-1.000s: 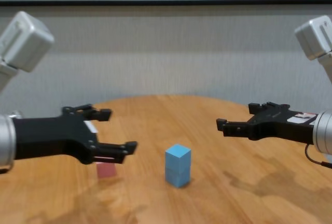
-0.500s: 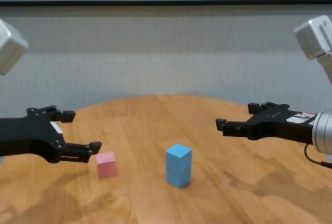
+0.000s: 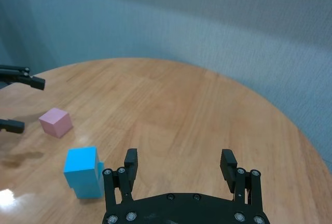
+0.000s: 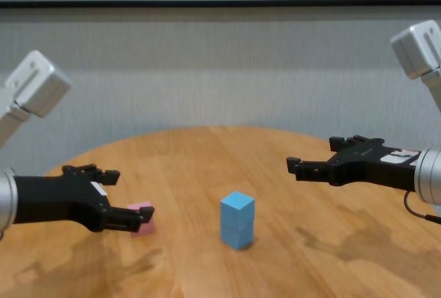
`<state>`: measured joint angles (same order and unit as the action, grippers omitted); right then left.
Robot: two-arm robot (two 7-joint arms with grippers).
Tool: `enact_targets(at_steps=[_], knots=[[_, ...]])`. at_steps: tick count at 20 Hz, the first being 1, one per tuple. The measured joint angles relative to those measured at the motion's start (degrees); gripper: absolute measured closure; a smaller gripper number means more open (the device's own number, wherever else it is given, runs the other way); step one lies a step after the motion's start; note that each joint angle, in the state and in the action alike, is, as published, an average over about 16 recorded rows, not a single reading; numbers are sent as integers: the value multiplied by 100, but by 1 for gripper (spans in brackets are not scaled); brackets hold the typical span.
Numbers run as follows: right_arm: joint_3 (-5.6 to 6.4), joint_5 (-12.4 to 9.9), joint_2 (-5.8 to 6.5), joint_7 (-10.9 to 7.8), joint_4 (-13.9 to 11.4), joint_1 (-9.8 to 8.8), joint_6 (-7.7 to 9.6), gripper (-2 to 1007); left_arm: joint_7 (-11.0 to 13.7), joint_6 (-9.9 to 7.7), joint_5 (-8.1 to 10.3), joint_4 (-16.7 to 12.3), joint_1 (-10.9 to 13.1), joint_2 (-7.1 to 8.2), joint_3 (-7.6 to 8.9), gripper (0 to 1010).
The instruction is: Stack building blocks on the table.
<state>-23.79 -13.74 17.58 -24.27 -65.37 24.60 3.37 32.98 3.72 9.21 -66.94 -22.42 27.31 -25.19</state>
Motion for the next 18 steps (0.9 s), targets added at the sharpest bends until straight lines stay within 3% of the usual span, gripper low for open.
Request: enact_targets(at_steps=[8, 18], knots=[[0, -3, -2, 3, 0, 0, 2, 0, 31, -1, -75, 541, -264, -235, -140, 10], [0, -6, -4, 3, 0, 0, 3, 0, 73, 148, -162, 1026, -479, -408, -206, 10]])
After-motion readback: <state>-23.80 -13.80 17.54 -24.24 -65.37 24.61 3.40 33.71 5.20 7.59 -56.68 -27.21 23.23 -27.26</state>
